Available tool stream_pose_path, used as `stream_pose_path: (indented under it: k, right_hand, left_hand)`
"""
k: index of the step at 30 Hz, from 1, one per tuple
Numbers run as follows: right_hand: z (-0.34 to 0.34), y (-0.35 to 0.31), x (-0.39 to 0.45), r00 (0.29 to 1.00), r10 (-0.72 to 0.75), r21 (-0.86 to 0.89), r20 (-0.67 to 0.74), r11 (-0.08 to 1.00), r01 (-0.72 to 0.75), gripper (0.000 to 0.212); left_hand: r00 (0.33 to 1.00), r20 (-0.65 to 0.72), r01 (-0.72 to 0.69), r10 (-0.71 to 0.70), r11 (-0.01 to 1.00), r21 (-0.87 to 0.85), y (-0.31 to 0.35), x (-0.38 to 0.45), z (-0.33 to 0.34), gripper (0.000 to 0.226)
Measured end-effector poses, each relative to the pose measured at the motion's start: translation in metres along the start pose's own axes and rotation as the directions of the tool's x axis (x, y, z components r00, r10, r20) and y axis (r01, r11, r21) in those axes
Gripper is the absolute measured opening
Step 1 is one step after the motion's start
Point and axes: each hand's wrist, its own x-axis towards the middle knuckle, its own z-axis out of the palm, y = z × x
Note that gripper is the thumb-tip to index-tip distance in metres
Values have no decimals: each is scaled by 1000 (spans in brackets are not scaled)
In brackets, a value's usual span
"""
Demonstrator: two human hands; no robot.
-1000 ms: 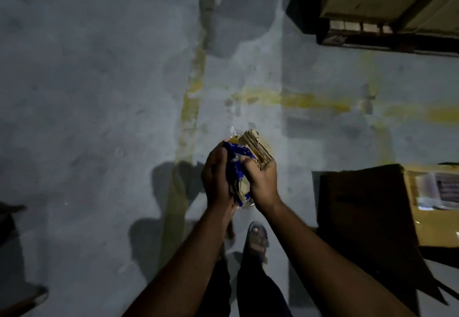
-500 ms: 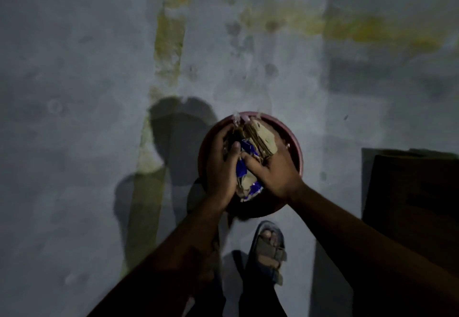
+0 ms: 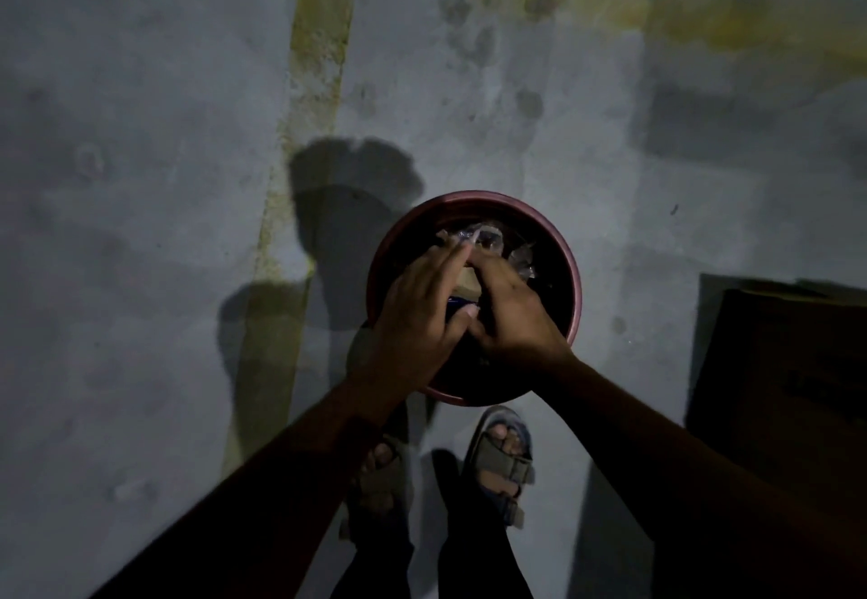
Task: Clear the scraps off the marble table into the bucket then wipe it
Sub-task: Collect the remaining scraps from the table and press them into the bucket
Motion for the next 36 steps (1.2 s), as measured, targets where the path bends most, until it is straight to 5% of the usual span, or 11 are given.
stream_pose_path:
  k: [6,13,17,22,25,29,32,36]
  right_hand:
    - [-2,6,3,999,46,129,12,991,-47,87]
    - [-29,23,-15,963,27,128,-267,992,7,53]
    - [-41,20,-16,928,4,32,-374,999,8,40]
    - [-16,22,-1,993,5,-242,-116,970,-33,73]
    - [13,35,13,996,-4,-436,-86,899,-34,78]
    - [45,57,38,990,59,-367,-126,925,-102,74]
    - [62,75,48,983,24,-340,-184,936,-87,65]
    - [76,105,52,987,-28,-516,-161,854,-60,64]
  left_hand:
    - [989,130,-82,69,992,97,-10,18,9,80]
    - [976,124,-216,181,900,380,-22,16,24,59]
    - [986,166,-81,-1,868,489,-21,10,19,67]
    - [999,40,-3,-23,832,555,-9,8,14,72]
    - [1000,20,5,-16,877,481,-18,12,28,68]
    - [981,-76,193,-179,938,286,-32,27,56,63]
    - [966,-150,247,-210,919,308,-44,33,86,54]
    - [948,-6,293,-317,868,400,-57,38,115,57]
